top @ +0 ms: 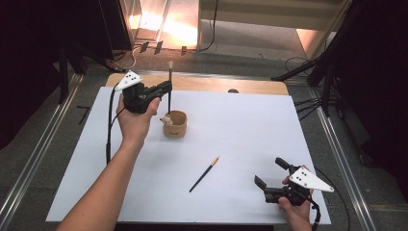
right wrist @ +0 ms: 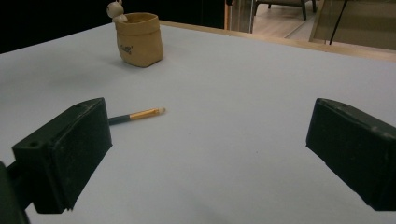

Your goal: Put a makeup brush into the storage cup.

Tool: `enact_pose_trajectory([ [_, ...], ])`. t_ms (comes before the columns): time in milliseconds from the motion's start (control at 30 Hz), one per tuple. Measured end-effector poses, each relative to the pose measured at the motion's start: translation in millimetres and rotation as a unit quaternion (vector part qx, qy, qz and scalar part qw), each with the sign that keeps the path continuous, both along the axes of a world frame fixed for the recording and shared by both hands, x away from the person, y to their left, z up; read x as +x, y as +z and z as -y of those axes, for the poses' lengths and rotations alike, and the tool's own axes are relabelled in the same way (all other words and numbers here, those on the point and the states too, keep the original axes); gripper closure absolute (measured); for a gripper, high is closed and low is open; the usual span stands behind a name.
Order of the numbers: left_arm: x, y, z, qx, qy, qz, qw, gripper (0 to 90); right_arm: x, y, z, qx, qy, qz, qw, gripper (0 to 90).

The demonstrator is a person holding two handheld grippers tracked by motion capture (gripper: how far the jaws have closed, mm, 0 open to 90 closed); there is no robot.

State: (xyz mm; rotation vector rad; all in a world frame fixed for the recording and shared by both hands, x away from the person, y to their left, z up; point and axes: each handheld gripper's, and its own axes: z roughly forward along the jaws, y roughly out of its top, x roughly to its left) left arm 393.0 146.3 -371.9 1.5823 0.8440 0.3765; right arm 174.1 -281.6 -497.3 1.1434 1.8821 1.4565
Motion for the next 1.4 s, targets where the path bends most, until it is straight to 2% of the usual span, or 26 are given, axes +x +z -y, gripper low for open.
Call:
enact_pose_trajectory([
  [100, 0.3, -3.4, 1.9, -0.014, -0.006, 0.010, 0.9998, 84.8, 0.2, -0.1, 0.3, -0.001, 0.000, 0.001, 1.0000, 0.4],
  [267, -0.4, -7.6, 6.6, -0.013, -0.008, 0.026, 0.9995, 84.8, 0.3, -0.2, 0.2, 0.000, 0.000, 0.001, 1.0000, 0.4],
  [367, -0.7, -11.7, 8.2, -0.025, -0.004, 0.036, 0.9990, 84.7, 0.1, -0.1, 0.0, -0.001, 0.000, 0.000, 1.0000, 0.4],
  [467, 0.3, -16.6, 8.5, -0.041, -0.007, 0.033, 0.9986, 84.7, -0.1, 0.1, 0.1, -0.002, 0.000, 0.000, 1.0000, 0.4],
  [567, 1.8, -22.9, 9.0, -0.057, -0.020, 0.038, 0.9975, 84.8, -0.1, 0.0, 0.4, 0.000, 0.000, -0.001, 1.0000, 0.4],
  [667, 1.4, -27.3, 10.8, -0.042, -0.022, 0.046, 0.9978, 84.7, -0.2, 0.1, 0.4, 0.000, -0.001, -0.001, 1.0000, 0.4],
  [800, 1.4, -33.0, 11.6, -0.043, -0.020, 0.040, 0.9980, 84.8, 0.0, -0.1, 0.6, -0.001, 0.000, -0.001, 1.0000, 0.4],
  [900, 1.1, -37.7, 13.2, -0.030, -0.014, 0.034, 0.9989, 84.7, -0.2, 0.2, 0.5, 0.000, 0.000, -0.001, 1.0000, 0.4],
  [1067, 2.2, -44.6, 12.9, -0.045, -0.006, 0.020, 0.9987, 84.7, -0.5, 0.3, 0.8, 0.001, 0.002, 0.000, 1.0000, 0.4],
  [1233, 1.8, -46.7, 15.0, -0.035, -0.005, 0.028, 0.9990, 84.6, -1.2, 0.7, 1.3, 0.004, 0.004, 0.003, 1.0000, 0.4],
  [1400, 2.6, -50.5, 16.7, -0.032, 0.000, 0.025, 0.9992, 84.6, -1.8, 2.8, 3.9, 0.012, 0.001, 0.014, 0.9998, 0.3],
])
